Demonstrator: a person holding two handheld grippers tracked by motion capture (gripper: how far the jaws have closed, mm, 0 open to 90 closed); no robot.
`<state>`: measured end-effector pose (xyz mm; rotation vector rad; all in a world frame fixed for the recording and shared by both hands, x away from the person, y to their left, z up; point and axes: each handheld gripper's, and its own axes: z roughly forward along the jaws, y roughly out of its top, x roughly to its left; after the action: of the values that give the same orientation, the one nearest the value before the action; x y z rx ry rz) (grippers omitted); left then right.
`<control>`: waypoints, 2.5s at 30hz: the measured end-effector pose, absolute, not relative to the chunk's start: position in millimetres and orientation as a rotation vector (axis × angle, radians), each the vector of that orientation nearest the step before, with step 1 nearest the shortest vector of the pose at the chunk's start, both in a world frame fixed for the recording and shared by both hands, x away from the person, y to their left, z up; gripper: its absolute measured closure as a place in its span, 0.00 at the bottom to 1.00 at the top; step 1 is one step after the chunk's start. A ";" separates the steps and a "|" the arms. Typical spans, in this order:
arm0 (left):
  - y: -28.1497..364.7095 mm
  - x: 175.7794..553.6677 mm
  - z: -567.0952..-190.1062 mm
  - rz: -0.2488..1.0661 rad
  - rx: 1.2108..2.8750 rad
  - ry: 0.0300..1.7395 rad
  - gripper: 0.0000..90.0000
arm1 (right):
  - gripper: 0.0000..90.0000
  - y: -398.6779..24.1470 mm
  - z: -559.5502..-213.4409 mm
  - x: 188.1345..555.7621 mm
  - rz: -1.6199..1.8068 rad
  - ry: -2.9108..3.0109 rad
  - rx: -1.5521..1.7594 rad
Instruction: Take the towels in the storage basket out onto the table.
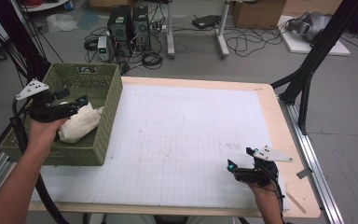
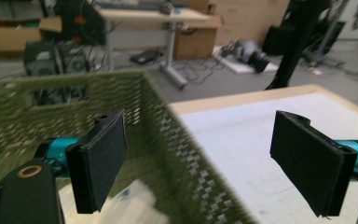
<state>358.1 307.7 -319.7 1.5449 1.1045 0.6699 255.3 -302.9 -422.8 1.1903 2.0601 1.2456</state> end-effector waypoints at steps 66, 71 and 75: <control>338.6 377.4 -340.6 0.756 1.637 1.405 0.84 | 0.12 -313.2 -420.8 250.1 1.281 2.014 1.235; 340.1 367.5 -329.5 0.793 1.518 1.343 0.85 | 0.12 -311.8 -419.9 251.1 1.282 2.017 1.214; 345.6 360.4 -320.5 0.802 1.431 1.311 0.85 | 0.12 -310.9 -419.7 250.7 1.282 2.019 1.217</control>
<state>360.4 345.6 -320.5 1.4313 1.3108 0.8021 250.7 -310.9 -419.7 1.2167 2.0188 1.2819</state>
